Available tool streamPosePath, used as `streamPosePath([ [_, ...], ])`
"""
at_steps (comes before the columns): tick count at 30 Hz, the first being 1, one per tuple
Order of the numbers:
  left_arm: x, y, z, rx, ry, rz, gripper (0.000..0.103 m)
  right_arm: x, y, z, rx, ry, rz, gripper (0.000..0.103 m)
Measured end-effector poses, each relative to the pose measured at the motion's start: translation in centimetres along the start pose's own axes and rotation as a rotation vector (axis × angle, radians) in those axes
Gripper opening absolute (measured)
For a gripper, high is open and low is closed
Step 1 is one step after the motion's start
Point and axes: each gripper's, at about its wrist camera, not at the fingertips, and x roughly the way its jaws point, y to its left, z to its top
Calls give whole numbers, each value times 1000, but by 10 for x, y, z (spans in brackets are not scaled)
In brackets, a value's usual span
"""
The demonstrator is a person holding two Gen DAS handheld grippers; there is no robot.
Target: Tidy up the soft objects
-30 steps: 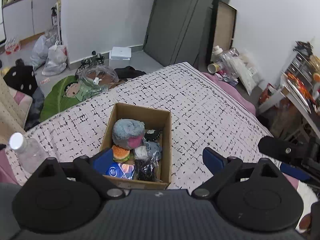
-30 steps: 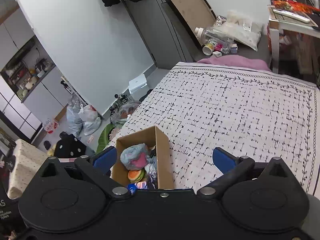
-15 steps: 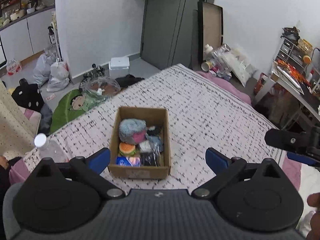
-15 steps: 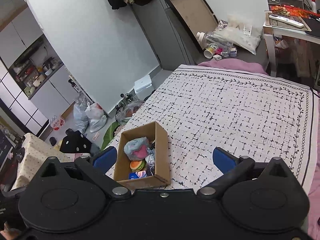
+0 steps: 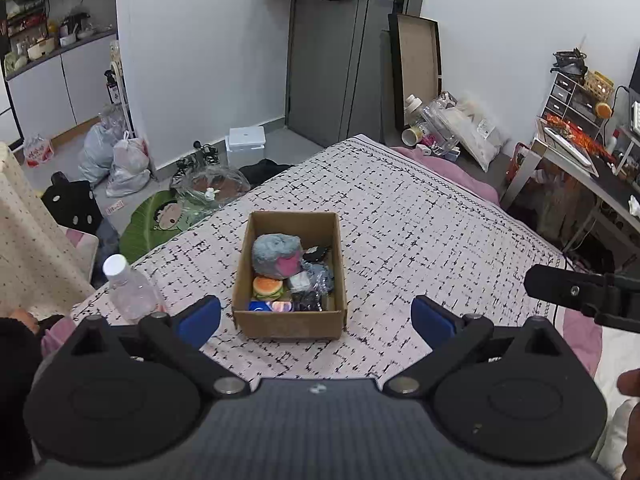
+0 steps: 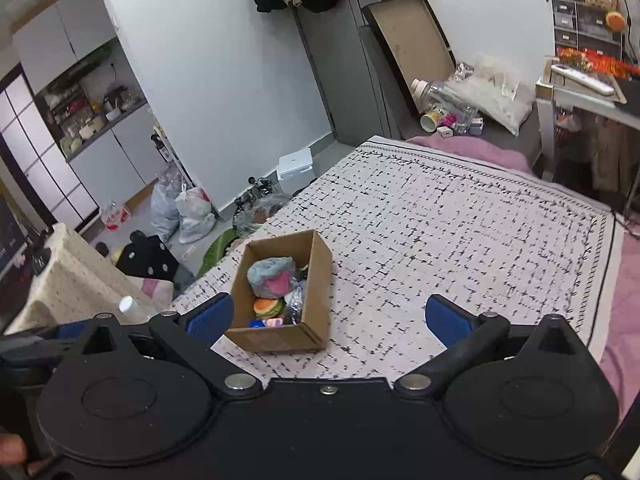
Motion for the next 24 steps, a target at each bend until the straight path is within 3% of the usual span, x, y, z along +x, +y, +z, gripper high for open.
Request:
streamPosePath([
  [24, -22, 7, -20, 9, -28, 22, 101, -19, 1, -23, -50, -10, -32, 103],
])
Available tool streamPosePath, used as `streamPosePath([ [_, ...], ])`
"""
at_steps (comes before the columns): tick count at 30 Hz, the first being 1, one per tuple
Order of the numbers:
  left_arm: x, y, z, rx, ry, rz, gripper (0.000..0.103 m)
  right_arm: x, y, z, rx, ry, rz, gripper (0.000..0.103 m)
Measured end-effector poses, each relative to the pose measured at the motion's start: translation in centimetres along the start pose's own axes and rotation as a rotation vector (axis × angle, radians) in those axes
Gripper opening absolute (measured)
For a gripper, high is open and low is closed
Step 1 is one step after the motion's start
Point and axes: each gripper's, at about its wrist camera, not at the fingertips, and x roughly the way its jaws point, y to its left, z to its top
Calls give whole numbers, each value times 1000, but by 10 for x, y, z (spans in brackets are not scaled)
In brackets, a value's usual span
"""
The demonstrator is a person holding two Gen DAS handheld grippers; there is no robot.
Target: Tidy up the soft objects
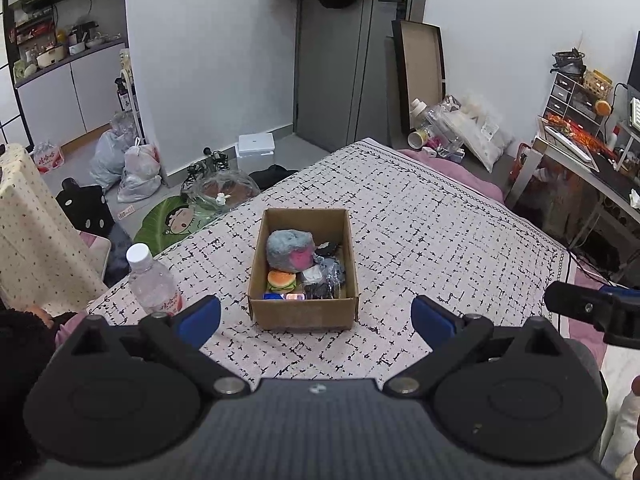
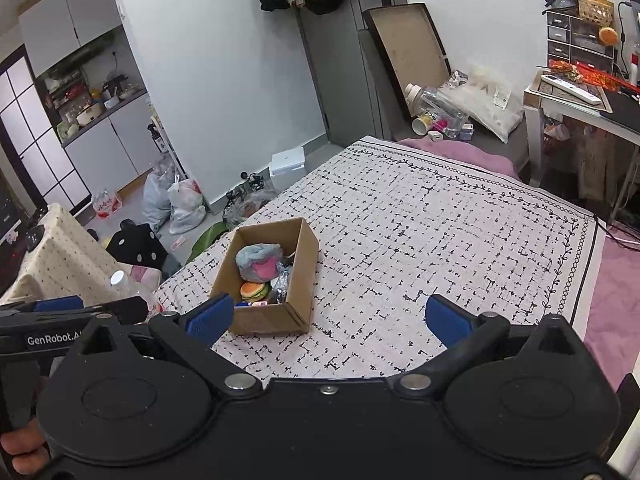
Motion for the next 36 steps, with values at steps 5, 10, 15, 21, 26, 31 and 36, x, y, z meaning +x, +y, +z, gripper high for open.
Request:
streamPosePath([
  [5, 0, 3, 0, 1, -4, 0, 101, 1, 3, 0, -9, 5, 5, 103],
  [10, 1, 7, 3, -10, -5, -1, 101, 2, 4, 2, -15, 7, 1, 103],
  [15, 2, 8, 4, -14, -5, -2, 101, 3, 6, 2, -19, 11, -6, 103],
  [21, 5, 10, 1, -22, 5, -3, 101, 6, 9, 0, -25, 21, -3, 103],
  [26, 6, 10, 0, -17, 8, -7, 101, 6, 11, -1, -30, 21, -2, 103],
  [31, 5, 10, 0, -19, 6, -8, 101, 6, 10, 0, -22, 21, -4, 103],
  [36, 5, 12, 1, -23, 5, -7, 101, 6, 12, -2, -30, 20, -5, 103],
])
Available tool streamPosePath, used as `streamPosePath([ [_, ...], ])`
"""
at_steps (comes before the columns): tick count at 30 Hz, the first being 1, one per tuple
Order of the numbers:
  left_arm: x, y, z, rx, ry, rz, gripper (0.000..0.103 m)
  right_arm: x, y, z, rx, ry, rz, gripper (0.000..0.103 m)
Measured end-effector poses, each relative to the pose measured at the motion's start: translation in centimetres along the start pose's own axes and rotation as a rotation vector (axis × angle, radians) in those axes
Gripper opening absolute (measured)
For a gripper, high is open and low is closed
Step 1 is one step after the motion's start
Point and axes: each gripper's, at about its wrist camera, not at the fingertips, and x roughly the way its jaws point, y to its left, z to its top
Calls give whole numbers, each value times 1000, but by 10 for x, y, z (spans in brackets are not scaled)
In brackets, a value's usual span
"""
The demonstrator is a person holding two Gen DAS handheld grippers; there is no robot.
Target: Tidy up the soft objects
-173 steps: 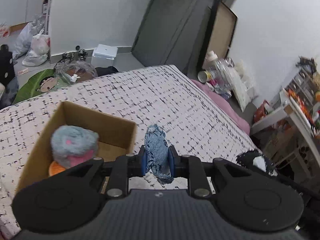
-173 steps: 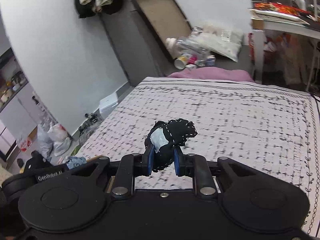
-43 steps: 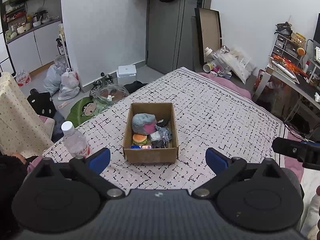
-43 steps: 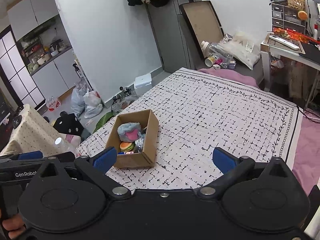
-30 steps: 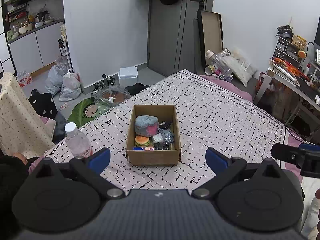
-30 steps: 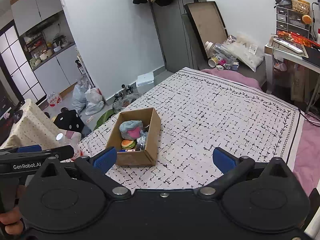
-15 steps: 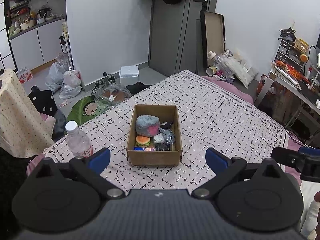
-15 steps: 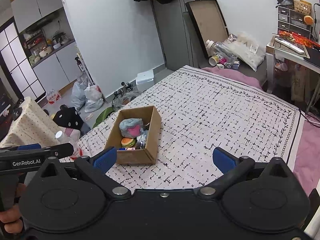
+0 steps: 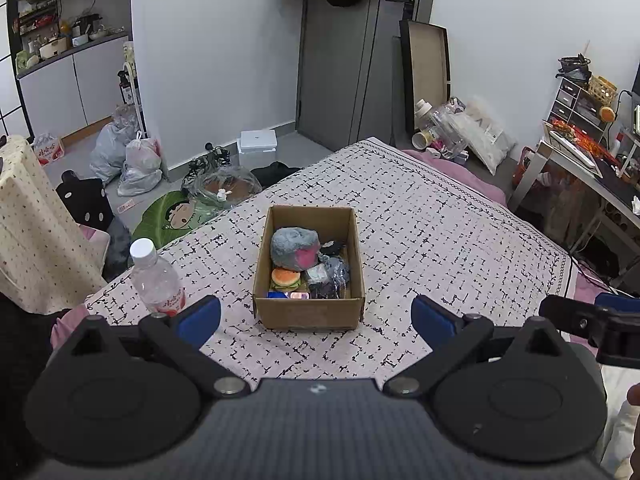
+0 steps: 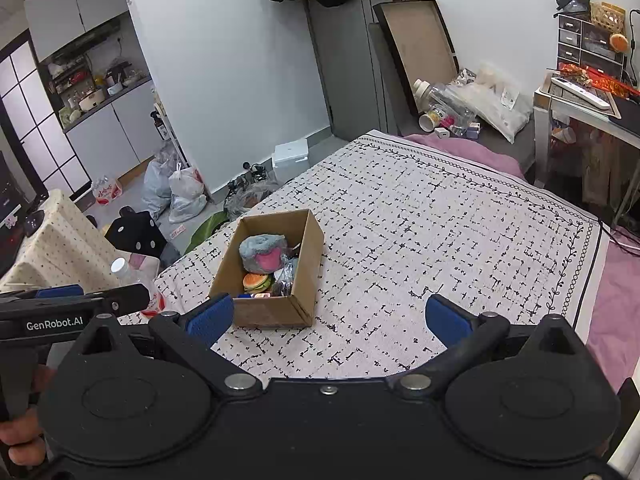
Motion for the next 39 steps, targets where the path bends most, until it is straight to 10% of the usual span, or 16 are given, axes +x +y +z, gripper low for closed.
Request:
streamPosePath([
  [39, 3, 1, -10, 3, -3, -16, 101, 0, 4, -2, -6, 6, -3, 103],
])
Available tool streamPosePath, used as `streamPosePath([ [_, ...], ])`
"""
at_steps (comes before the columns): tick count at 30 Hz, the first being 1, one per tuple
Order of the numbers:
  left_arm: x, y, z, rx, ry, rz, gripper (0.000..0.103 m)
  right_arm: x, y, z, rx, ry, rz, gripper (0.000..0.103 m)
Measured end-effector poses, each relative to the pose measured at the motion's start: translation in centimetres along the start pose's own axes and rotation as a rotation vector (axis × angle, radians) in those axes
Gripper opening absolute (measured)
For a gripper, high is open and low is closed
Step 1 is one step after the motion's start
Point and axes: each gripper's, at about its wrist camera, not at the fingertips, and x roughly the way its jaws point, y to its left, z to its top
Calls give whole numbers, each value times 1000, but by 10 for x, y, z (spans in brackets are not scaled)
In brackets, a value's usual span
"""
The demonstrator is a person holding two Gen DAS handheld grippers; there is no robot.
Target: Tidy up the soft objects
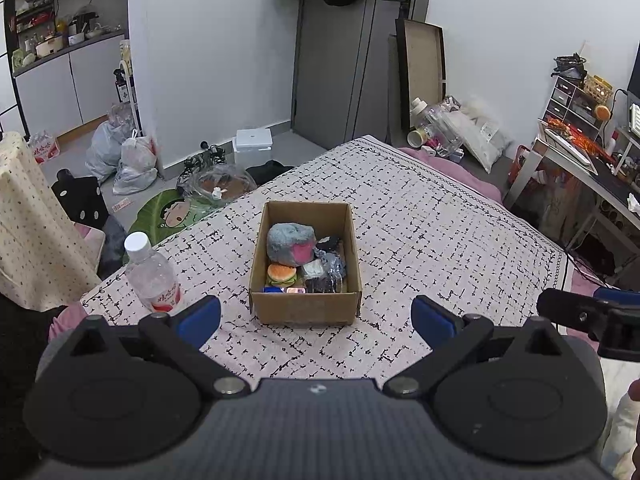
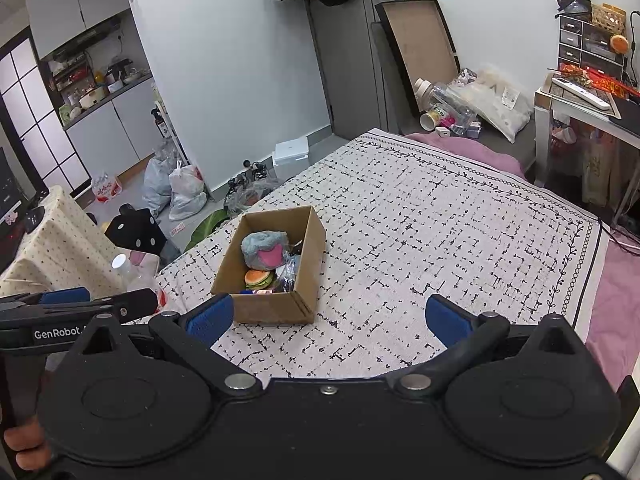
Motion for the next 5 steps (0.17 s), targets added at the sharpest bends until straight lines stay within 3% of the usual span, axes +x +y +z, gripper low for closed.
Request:
streamPosePath([
  [5, 1, -1, -1, 5, 2, -4, 101, 1, 1, -1, 1, 2, -3, 103],
])
